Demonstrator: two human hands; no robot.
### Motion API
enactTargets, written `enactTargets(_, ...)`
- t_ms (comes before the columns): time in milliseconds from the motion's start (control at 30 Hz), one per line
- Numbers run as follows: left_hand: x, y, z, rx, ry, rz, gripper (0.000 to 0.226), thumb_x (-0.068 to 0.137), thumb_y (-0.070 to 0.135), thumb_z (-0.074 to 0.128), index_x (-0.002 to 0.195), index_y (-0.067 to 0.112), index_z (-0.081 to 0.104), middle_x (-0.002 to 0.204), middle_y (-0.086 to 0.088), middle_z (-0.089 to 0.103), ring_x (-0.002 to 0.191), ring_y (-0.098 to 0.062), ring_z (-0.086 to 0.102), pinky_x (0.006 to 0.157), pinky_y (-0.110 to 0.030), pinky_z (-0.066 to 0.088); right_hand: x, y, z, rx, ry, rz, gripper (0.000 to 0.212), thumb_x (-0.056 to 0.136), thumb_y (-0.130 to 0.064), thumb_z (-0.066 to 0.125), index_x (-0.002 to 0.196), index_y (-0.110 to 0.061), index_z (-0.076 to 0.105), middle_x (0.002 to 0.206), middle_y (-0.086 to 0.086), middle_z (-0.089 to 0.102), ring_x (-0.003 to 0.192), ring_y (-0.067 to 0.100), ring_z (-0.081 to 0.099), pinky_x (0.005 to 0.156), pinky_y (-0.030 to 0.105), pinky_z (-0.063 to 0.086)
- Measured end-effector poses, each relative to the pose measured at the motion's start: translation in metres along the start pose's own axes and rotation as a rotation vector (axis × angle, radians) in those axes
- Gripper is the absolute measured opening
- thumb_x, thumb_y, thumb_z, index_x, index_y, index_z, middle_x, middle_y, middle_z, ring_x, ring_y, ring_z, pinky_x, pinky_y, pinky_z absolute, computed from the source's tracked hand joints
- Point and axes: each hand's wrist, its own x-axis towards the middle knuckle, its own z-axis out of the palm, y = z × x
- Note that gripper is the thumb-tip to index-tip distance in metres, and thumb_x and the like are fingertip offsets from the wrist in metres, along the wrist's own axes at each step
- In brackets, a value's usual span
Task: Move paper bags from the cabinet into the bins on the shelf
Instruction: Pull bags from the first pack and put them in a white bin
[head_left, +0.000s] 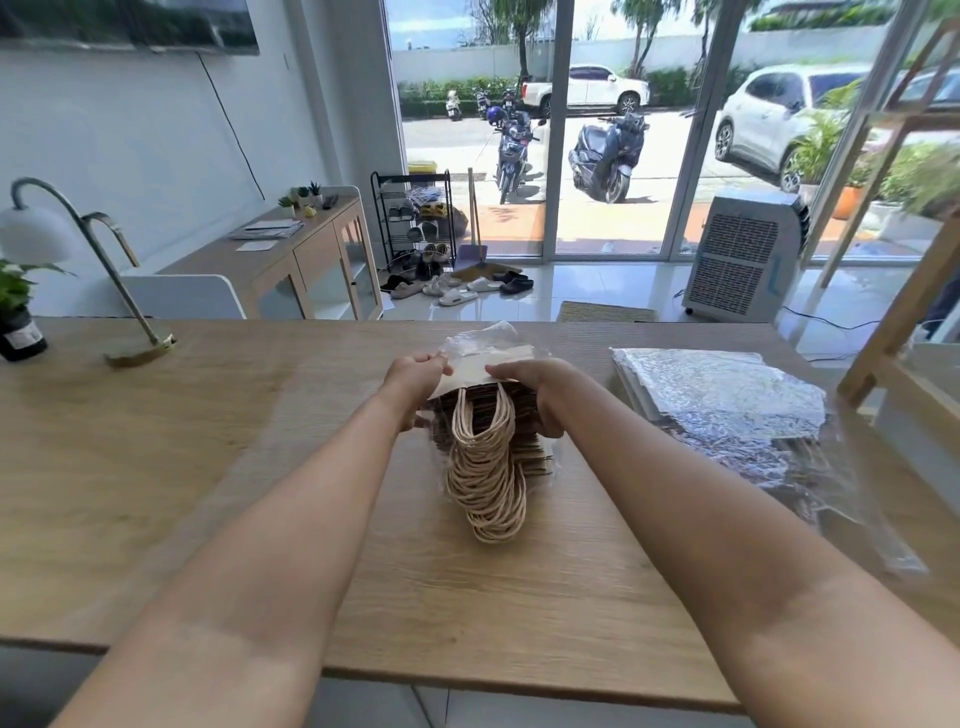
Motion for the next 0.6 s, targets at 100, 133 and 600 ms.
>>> enactTargets(100,-0.001,0.000,0.000,-0.030,-0.009,-0.001,0.028,0.098,0.037,0.047,0.078,0.021,0.060,0.119,-0.009,0.046,0.104,-0.034,0.049,0.082,-0.048,0.053,-0.009,0.000,0.006,-0.035,-0.027,-0.121,0.065,0.084,-0.021,0.071,0.137,0.003,0.040,0.123,0.016,0.057,0.083,0.027,0.059,0.074,0.031,0.045)
enactTargets(133,-0.002,0.000,0.000,-0.036,-0.011,-0.003,0.028,0.098,0.037,0.047,0.077,0.021,0.059,0.120,-0.010,0.046,0.103,-0.033,0.049,0.077,-0.045,0.054,-0.011,-0.001,0.007,-0.036,-0.019,-0.140,0.061,0.084,-0.016,0.071,0.134,0.004,0.043,0.115,0.016,0.058,0.073,0.026,0.057,0.066,0.031,0.046)
enactTargets(600,-0.003,-0.004,-0.003,-0.154,-0.014,-0.062,0.025,0.096,0.033,0.049,0.076,0.020,0.058,0.076,-0.006,0.045,0.050,-0.016,0.038,0.063,-0.035,0.053,-0.006,0.000,0.016,-0.010,0.020,-0.263,0.034,0.079,-0.002,0.063,0.113,-0.002,0.059,0.095,0.013,0.052,0.064,0.017,0.048,0.057,0.026,0.045)
